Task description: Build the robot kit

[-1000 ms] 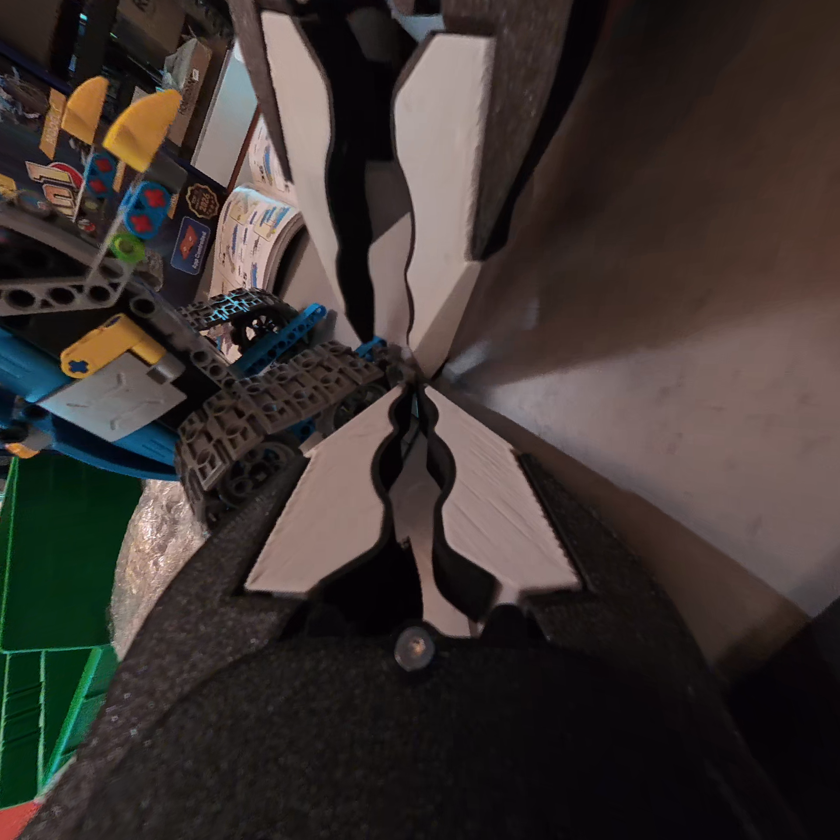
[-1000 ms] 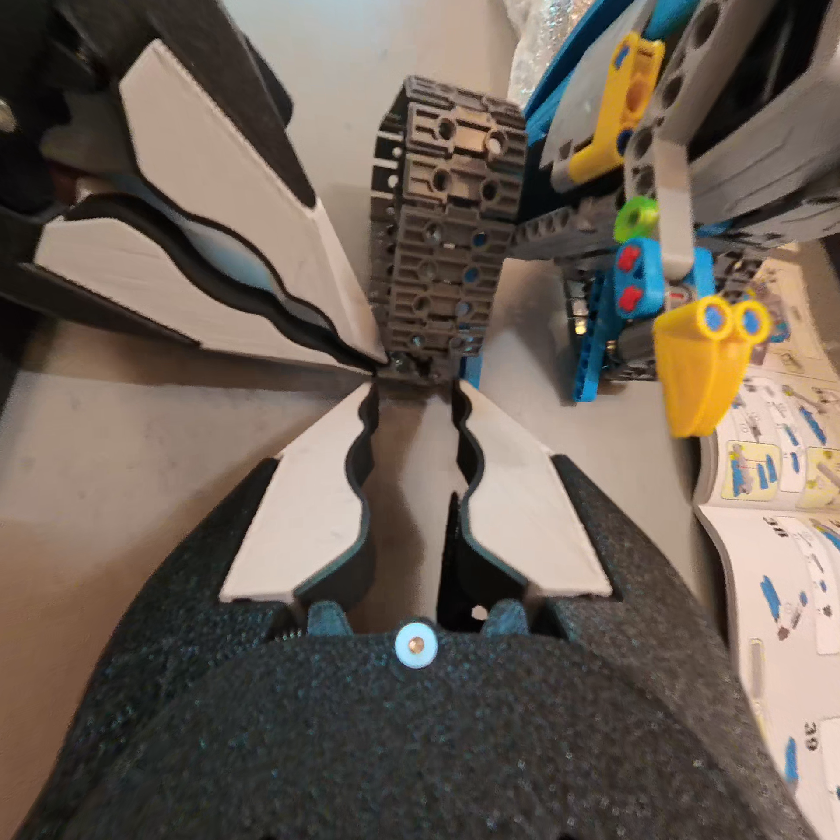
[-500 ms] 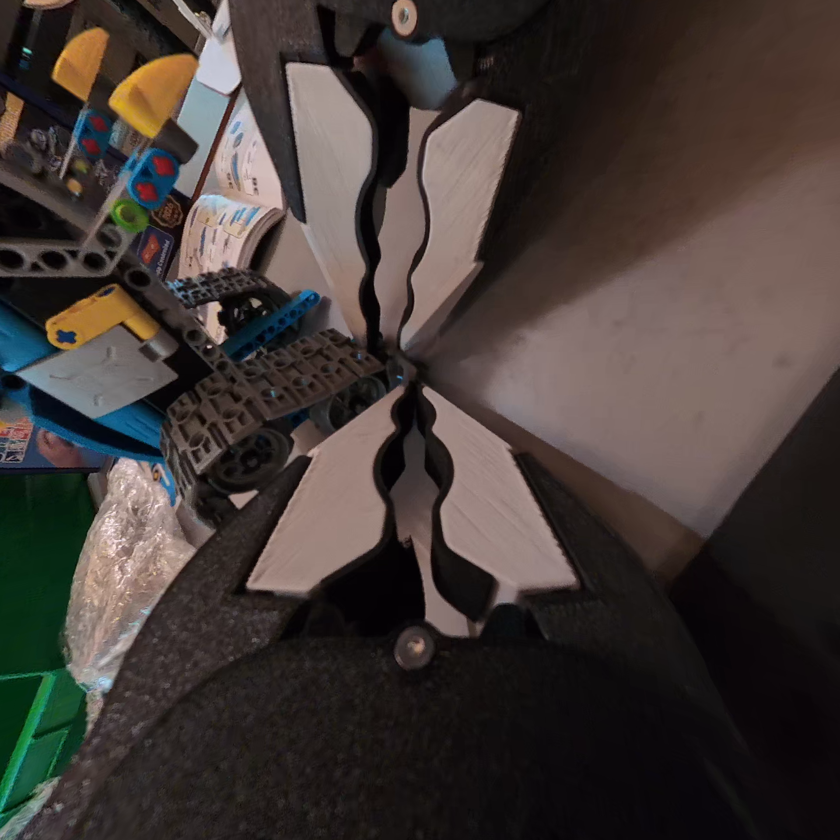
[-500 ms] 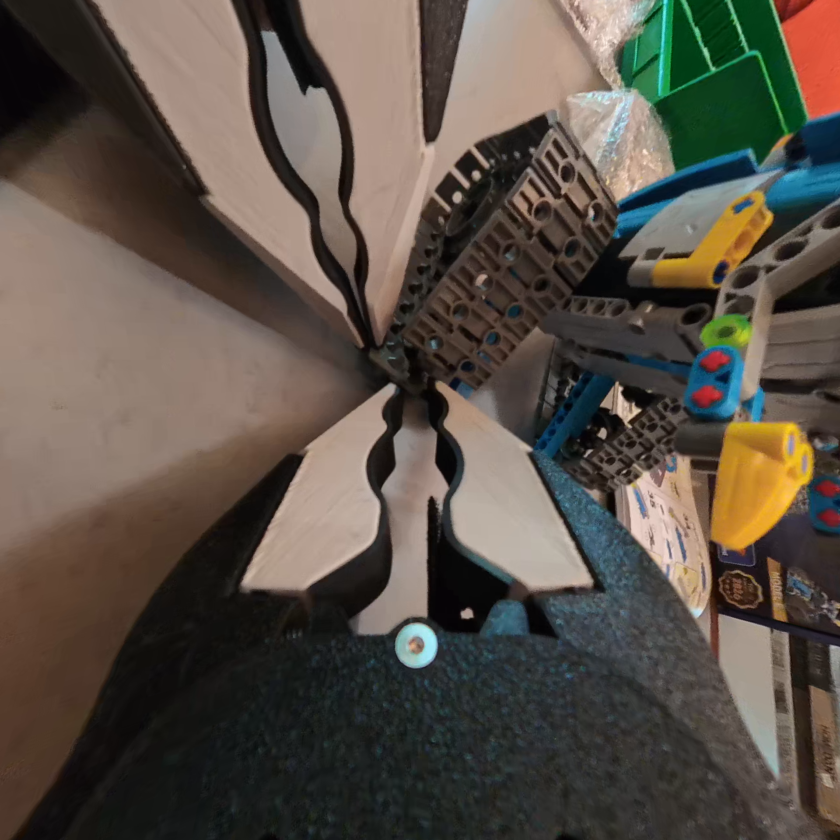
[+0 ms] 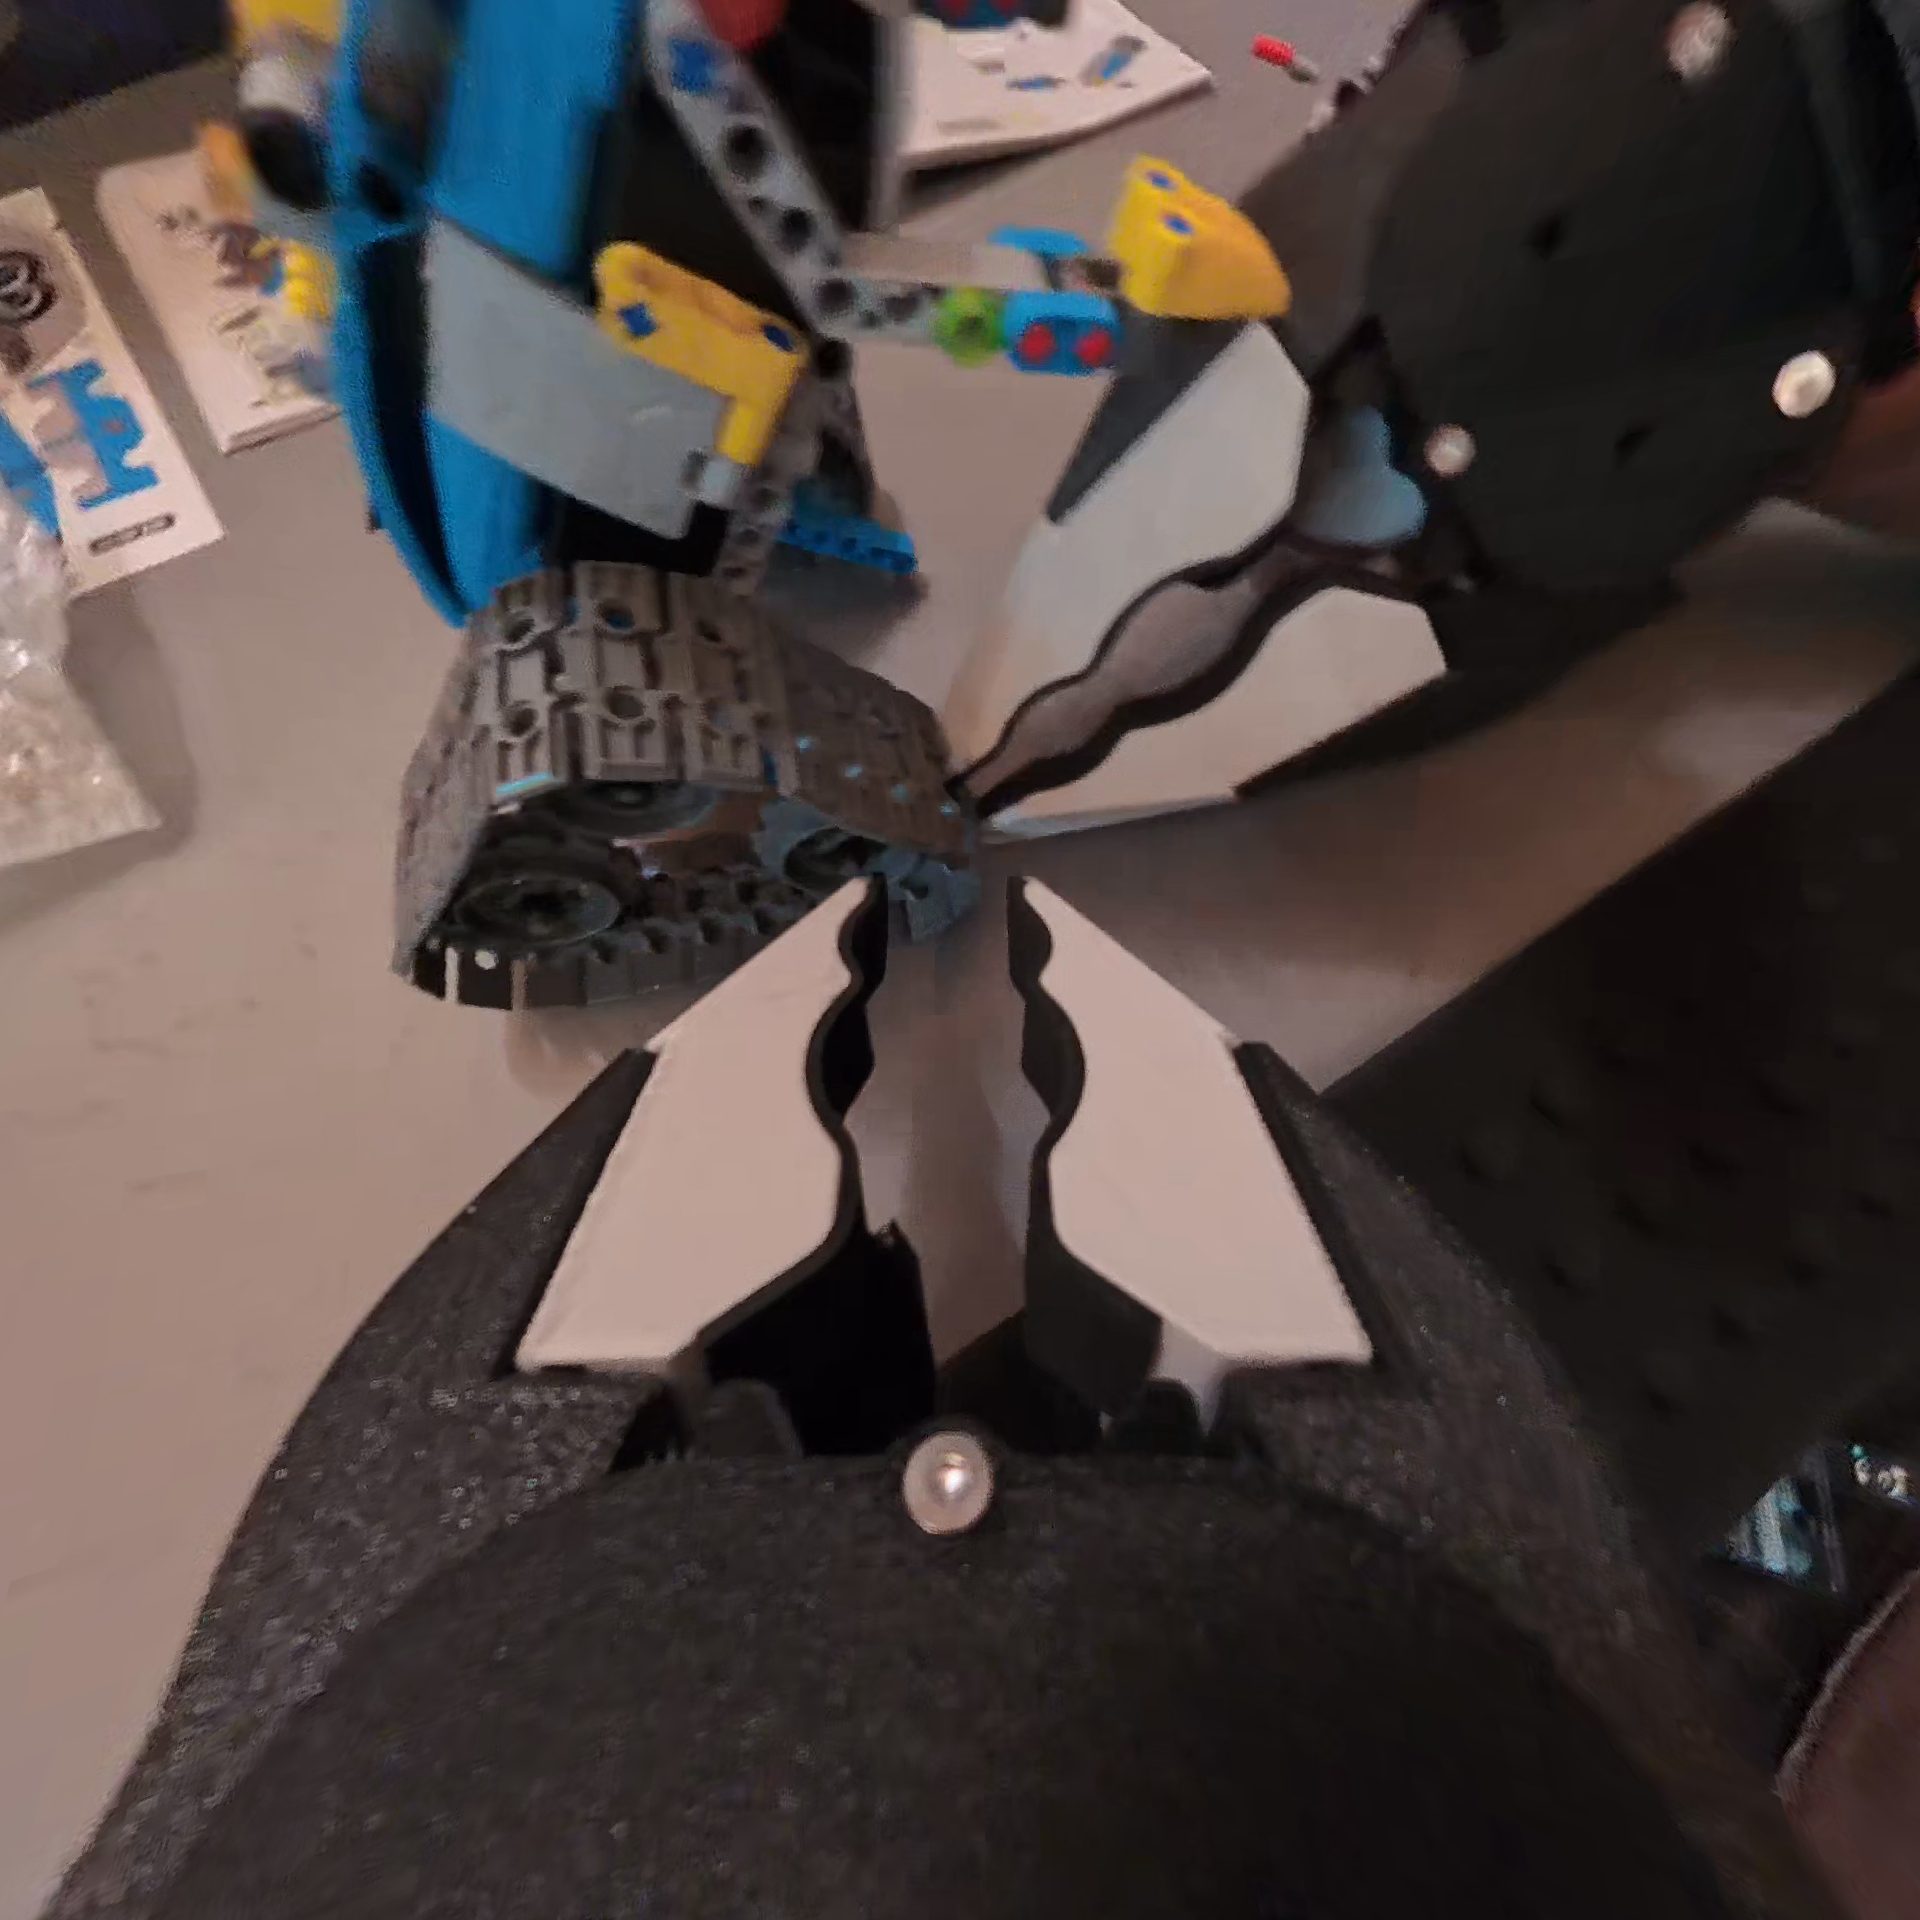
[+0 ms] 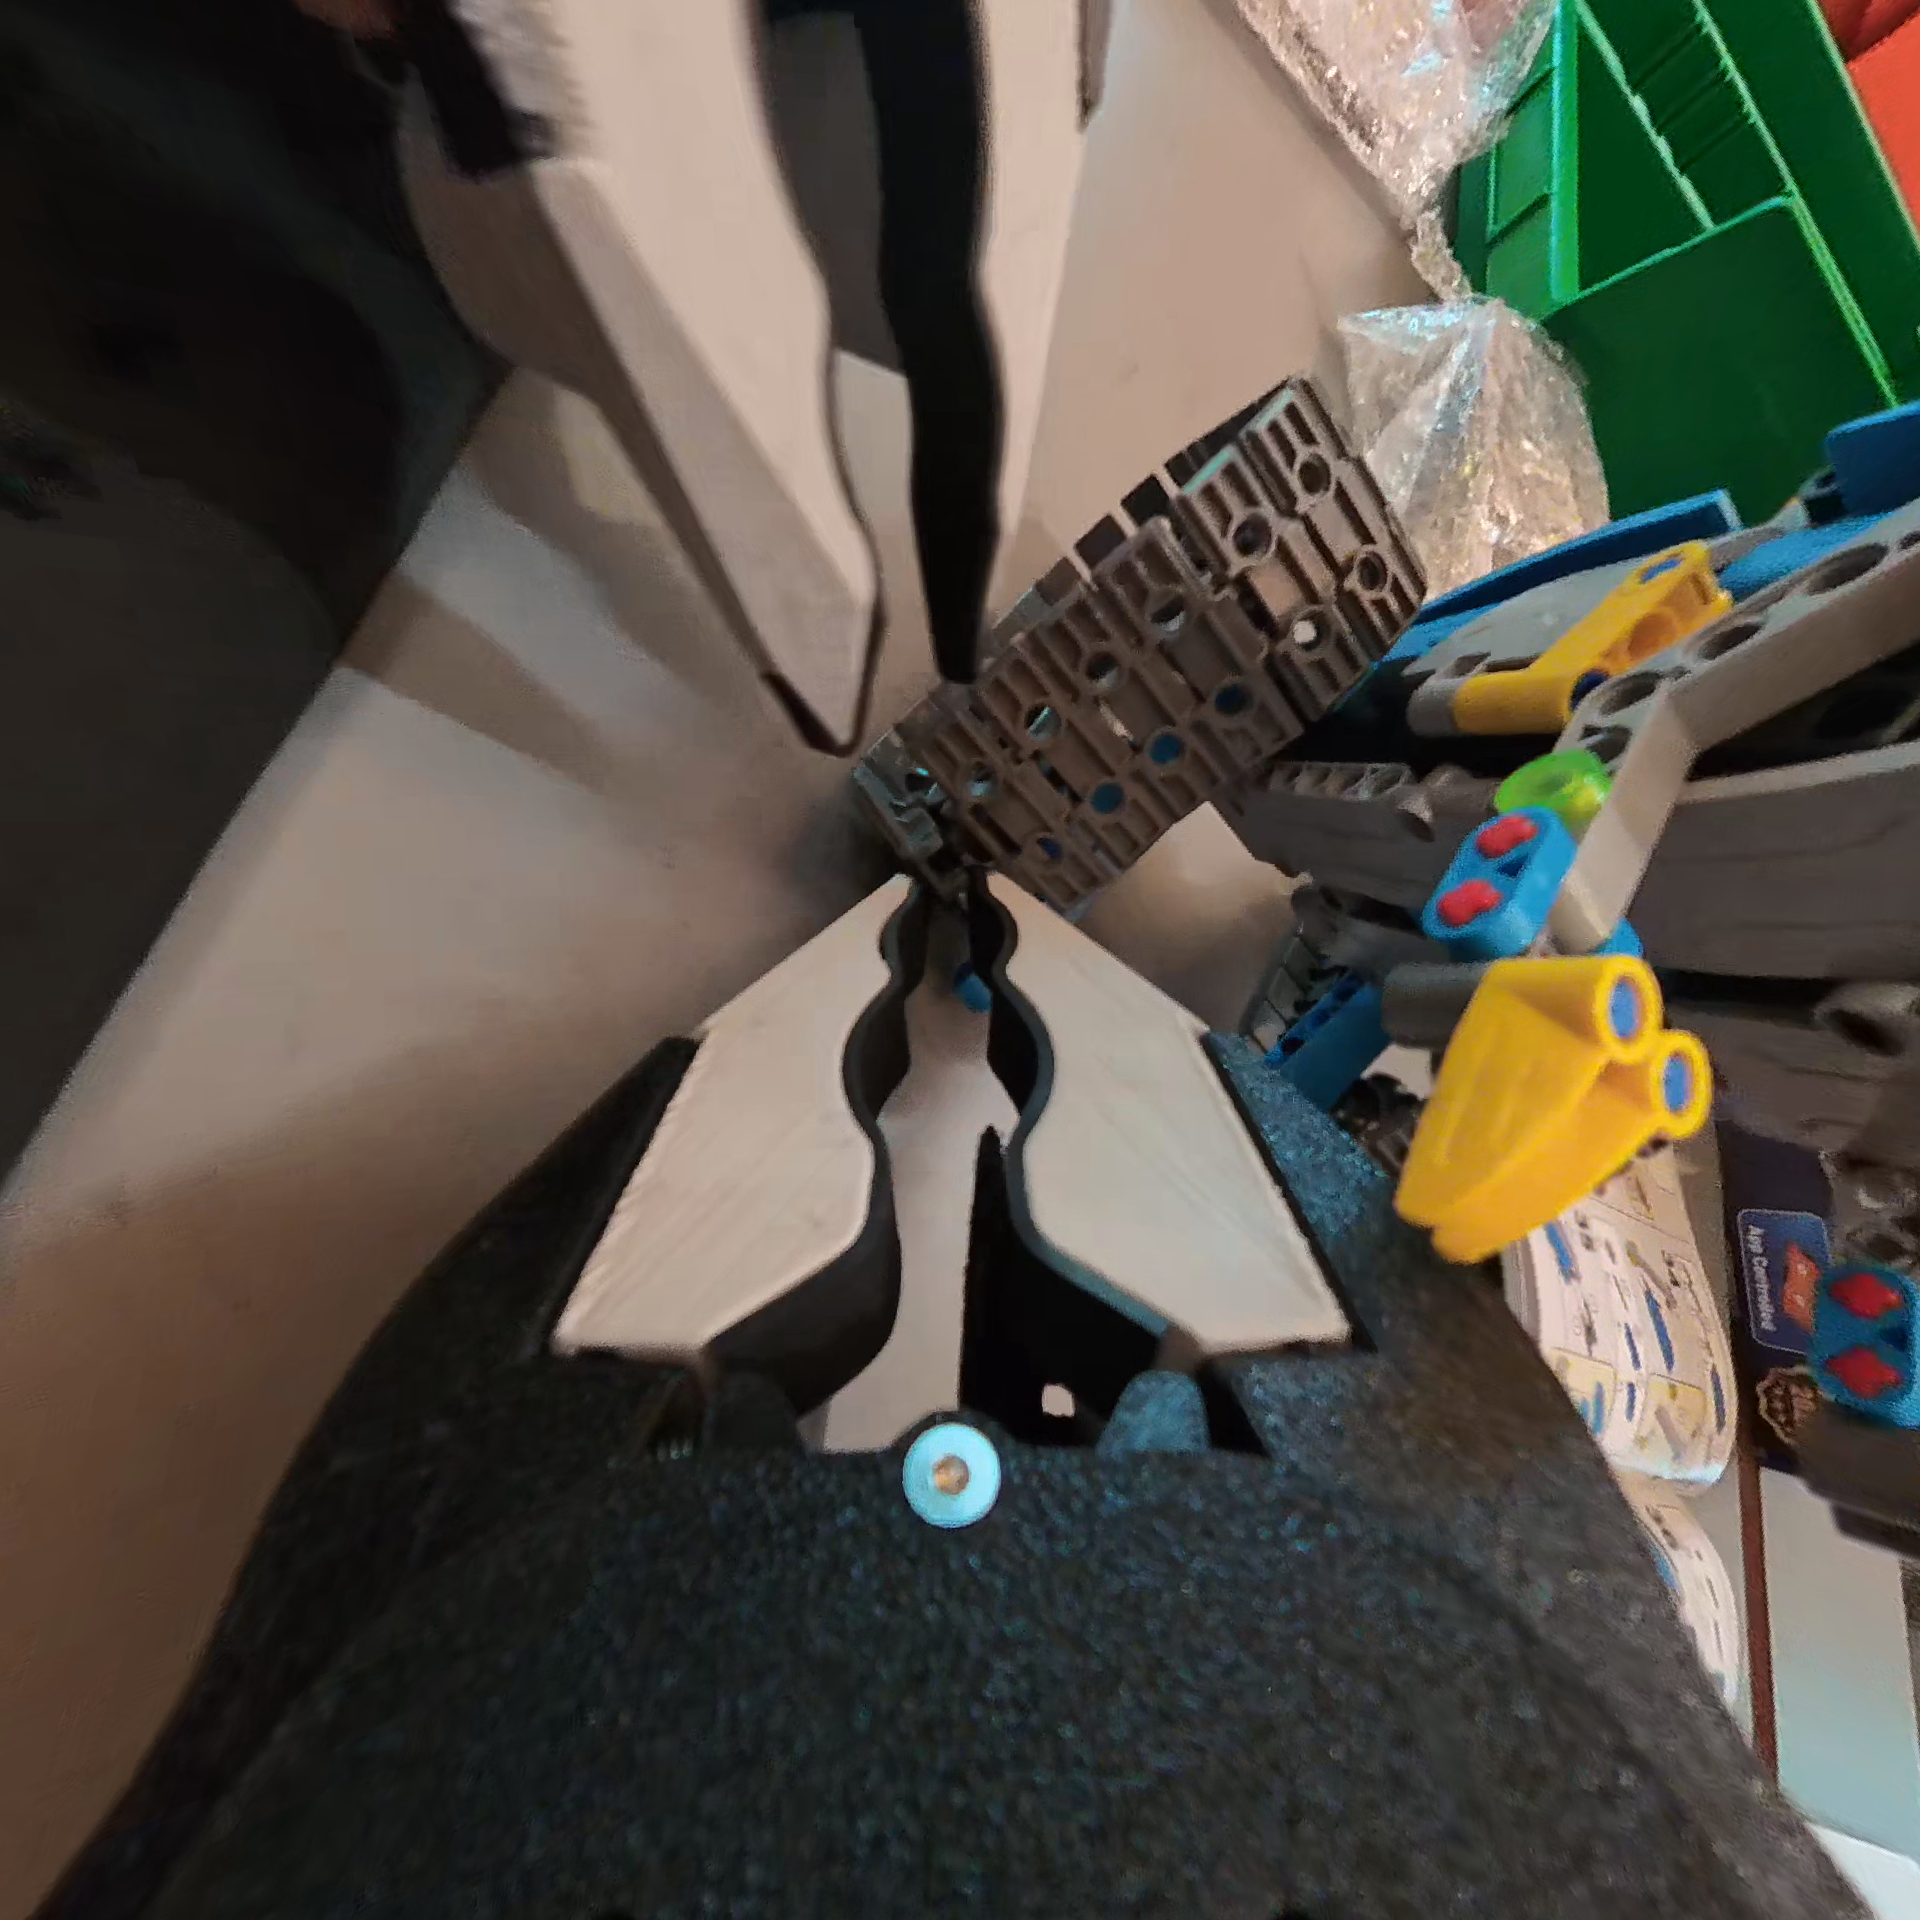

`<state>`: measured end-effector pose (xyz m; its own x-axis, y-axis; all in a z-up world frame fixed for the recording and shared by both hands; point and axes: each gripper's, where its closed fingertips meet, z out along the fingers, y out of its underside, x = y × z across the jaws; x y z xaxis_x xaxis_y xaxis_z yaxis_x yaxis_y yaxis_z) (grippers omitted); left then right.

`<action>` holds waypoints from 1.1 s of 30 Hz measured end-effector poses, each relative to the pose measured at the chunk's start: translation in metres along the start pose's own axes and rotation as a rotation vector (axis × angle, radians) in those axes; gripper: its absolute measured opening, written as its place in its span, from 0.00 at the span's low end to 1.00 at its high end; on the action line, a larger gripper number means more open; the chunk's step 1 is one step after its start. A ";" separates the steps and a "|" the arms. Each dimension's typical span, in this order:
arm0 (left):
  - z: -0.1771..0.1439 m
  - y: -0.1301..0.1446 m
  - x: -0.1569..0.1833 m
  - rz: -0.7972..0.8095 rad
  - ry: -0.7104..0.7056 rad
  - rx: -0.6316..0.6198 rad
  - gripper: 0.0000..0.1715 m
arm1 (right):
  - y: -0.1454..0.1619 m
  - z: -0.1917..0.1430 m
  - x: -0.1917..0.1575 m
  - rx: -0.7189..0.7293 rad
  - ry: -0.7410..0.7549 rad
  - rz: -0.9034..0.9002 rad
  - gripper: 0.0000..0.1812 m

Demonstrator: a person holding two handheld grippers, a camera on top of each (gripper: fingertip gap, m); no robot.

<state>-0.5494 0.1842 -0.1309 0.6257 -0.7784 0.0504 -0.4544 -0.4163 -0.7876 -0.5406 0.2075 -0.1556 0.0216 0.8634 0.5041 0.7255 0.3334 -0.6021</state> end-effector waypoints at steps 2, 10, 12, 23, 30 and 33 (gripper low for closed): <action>0.000 -0.001 -0.002 -0.065 0.030 0.001 0.13 | -0.004 0.002 -0.003 0.002 0.010 -0.015 0.04; 0.006 0.004 -0.002 -0.132 0.111 -0.032 0.06 | -0.008 0.002 -0.007 -0.003 0.041 -0.050 0.04; 0.005 0.004 0.001 -0.106 0.115 -0.032 0.03 | -0.007 0.000 -0.007 -0.002 0.045 -0.046 0.04; 0.006 0.006 0.001 0.040 0.032 -0.048 0.02 | -0.006 0.000 -0.007 0.022 0.008 0.040 0.05; 0.007 0.011 -0.005 0.010 0.040 -0.070 0.01 | 0.004 -0.003 -0.014 0.032 0.045 -0.110 0.00; 0.007 0.011 -0.005 -0.007 0.069 -0.071 0.01 | -0.003 -0.002 -0.015 0.052 0.047 -0.132 0.00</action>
<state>-0.5533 0.1872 -0.1441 0.5851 -0.8048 0.0995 -0.4955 -0.4519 -0.7418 -0.5411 0.1926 -0.1602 -0.0389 0.7927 0.6084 0.6879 0.4628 -0.5591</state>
